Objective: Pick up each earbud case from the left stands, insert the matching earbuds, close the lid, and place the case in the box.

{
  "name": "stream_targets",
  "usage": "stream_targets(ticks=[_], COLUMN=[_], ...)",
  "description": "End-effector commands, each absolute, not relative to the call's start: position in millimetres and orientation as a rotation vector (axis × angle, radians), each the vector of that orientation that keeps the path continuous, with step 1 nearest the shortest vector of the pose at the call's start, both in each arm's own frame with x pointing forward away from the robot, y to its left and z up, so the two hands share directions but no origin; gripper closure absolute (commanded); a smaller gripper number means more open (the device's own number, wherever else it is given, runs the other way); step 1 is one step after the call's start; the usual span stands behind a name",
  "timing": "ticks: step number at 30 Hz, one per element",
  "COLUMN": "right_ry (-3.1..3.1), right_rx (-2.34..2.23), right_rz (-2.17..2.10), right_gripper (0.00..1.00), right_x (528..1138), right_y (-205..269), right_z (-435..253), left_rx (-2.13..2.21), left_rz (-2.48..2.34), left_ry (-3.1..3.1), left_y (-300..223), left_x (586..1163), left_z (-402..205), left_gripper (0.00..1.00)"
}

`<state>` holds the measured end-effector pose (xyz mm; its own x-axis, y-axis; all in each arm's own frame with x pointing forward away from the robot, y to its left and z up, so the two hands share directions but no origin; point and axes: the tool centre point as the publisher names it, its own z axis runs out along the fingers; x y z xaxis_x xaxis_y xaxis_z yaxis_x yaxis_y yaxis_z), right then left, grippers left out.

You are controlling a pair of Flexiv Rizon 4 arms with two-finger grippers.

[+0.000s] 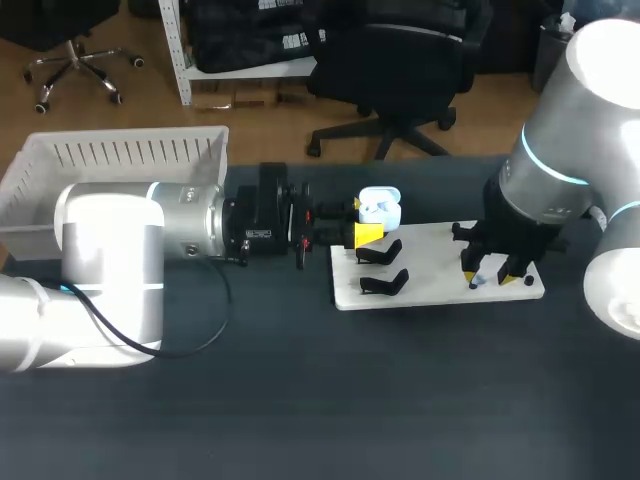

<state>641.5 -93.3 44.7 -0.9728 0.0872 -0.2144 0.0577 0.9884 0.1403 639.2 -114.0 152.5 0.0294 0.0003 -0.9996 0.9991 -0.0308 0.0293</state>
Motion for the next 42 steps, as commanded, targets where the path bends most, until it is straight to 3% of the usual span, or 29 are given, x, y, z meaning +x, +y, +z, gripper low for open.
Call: stream_targets(ticks=[1, 42], right_ry=[2.91, 2.933], right_rx=[0.108, 0.13], right_rz=[0.197, 0.183], right_gripper=[0.56, 0.74], right_x=[644.1, 653.6], right_y=[-92.8, -93.7], right_z=[40.9, 24.8], left_rx=[1.24, 1.24], left_rz=[-1.205, -1.205], left_ry=[1.17, 1.17], left_y=[-114.3, -114.3], left_x=[638.0, 638.0], left_z=[151.4, 151.4], left_gripper=[1.0, 1.0])
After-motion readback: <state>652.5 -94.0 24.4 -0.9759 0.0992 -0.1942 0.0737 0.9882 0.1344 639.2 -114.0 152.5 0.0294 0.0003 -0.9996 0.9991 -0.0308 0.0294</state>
